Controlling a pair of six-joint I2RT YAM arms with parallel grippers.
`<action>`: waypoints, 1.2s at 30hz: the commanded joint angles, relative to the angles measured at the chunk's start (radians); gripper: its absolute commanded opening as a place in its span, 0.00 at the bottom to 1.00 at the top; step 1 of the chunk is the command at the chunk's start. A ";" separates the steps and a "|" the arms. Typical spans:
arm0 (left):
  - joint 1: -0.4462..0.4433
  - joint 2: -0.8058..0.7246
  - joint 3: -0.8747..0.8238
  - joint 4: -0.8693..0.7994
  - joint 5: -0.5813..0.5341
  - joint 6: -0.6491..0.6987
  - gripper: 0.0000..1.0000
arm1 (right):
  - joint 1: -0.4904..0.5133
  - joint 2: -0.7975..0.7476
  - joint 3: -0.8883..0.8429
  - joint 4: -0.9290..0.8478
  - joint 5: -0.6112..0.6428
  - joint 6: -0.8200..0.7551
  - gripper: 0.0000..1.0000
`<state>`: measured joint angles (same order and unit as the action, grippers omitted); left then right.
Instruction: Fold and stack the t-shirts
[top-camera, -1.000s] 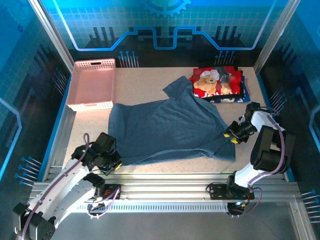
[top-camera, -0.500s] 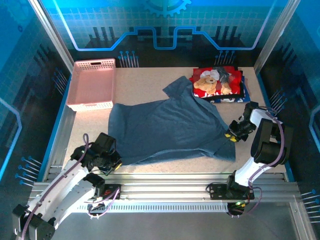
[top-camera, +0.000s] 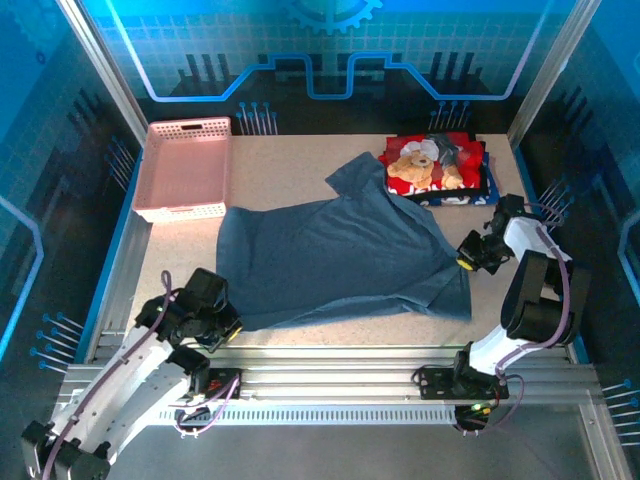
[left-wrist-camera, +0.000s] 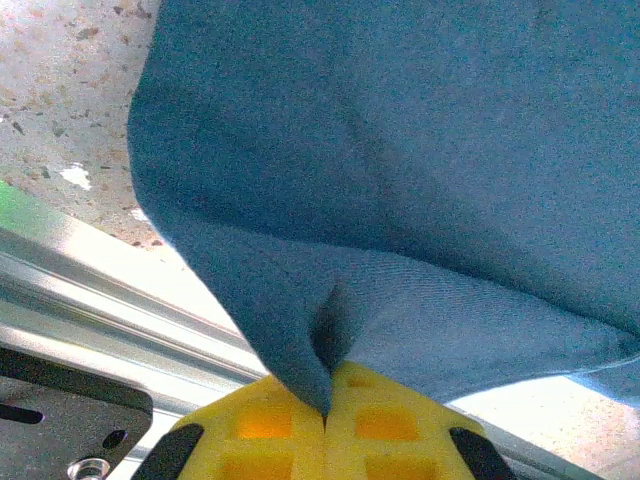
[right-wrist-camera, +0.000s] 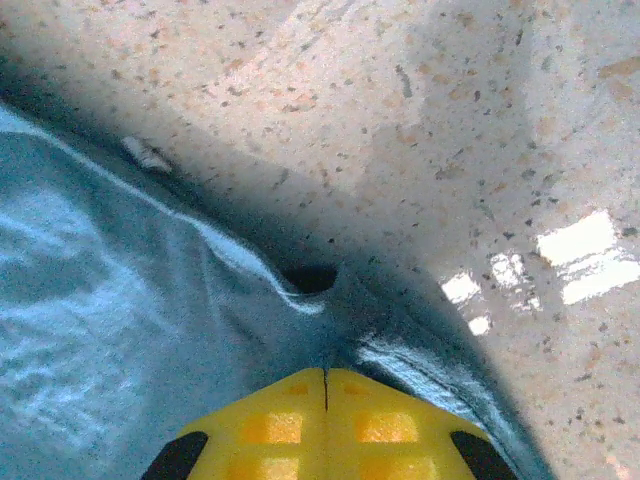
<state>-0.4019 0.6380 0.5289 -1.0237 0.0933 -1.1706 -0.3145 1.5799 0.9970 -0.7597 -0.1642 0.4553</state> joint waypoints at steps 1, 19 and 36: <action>0.011 -0.021 0.053 -0.051 -0.036 0.001 0.03 | 0.029 -0.074 0.040 -0.059 -0.030 0.000 0.00; 0.234 0.033 0.158 -0.124 -0.099 0.144 0.03 | 0.150 -0.002 0.241 -0.142 0.043 -0.043 0.00; 0.311 0.264 0.213 0.075 -0.037 0.269 0.05 | 0.216 0.107 0.340 -0.135 0.093 -0.048 0.00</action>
<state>-0.1139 0.8753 0.7086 -0.9791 0.0353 -0.9577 -0.1120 1.6695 1.3041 -0.8818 -0.0940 0.4179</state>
